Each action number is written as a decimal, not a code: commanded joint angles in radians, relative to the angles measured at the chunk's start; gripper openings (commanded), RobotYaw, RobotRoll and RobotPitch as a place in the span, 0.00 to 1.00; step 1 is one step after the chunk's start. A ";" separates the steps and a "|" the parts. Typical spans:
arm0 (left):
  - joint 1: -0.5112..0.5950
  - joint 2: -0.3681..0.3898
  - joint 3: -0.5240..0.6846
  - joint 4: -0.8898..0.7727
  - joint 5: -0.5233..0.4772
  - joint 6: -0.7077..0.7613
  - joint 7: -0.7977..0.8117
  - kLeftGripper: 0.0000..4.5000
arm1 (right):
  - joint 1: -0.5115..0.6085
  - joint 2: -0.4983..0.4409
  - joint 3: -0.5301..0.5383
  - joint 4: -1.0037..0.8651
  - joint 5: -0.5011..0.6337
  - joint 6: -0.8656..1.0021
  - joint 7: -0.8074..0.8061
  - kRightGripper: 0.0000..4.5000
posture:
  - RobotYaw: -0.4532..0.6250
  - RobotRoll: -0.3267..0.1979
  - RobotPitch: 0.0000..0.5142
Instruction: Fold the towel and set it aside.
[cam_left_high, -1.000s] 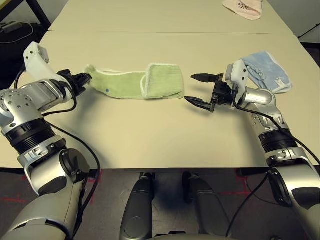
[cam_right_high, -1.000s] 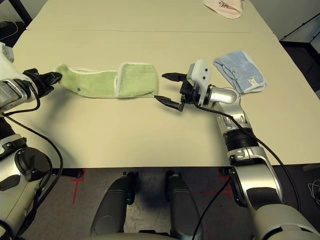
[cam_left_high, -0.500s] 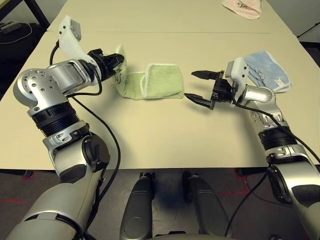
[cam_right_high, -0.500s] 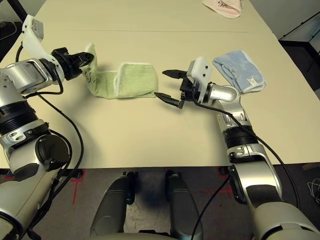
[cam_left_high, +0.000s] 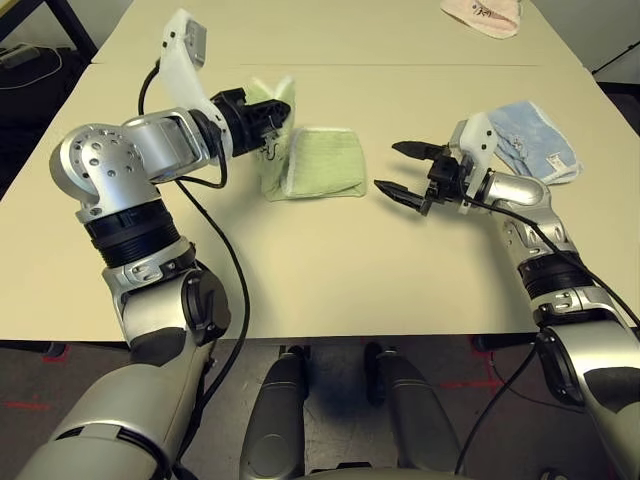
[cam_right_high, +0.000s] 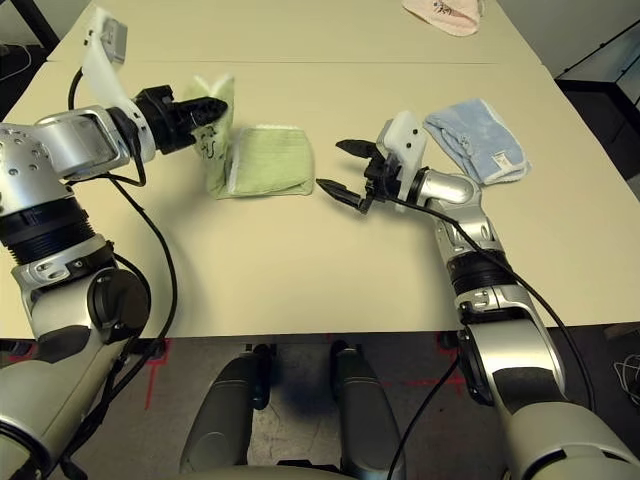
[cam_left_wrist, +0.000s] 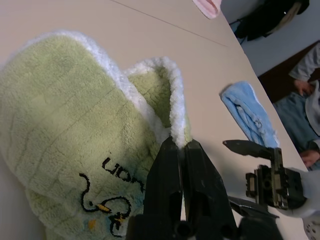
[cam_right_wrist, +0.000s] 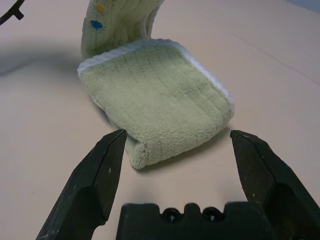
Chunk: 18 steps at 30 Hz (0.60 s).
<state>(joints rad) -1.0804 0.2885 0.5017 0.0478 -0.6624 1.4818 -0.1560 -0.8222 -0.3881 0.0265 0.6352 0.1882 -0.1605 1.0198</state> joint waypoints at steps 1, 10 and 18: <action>-0.013 -0.011 -0.019 -0.022 -0.022 0.020 -0.024 0.01 | -0.006 -0.004 -0.011 0.019 0.005 0.002 0.001 1.00 | 0.49 0.62 0.37; -0.014 -0.061 -0.073 -0.015 -0.021 0.000 -0.045 0.01 | -0.011 -0.002 -0.008 0.025 0.002 -0.003 0.002 1.00 | 0.49 0.62 0.37; -0.007 -0.061 -0.147 0.063 0.008 -0.106 -0.074 0.01 | -0.003 -0.005 -0.007 0.016 0.001 -0.003 0.002 1.00 | 0.48 0.62 0.38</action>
<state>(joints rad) -1.0908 0.2335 0.3759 0.0955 -0.6643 1.3929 -0.2165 -0.8362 -0.3868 0.0266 0.6496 0.1877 -0.1612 1.0200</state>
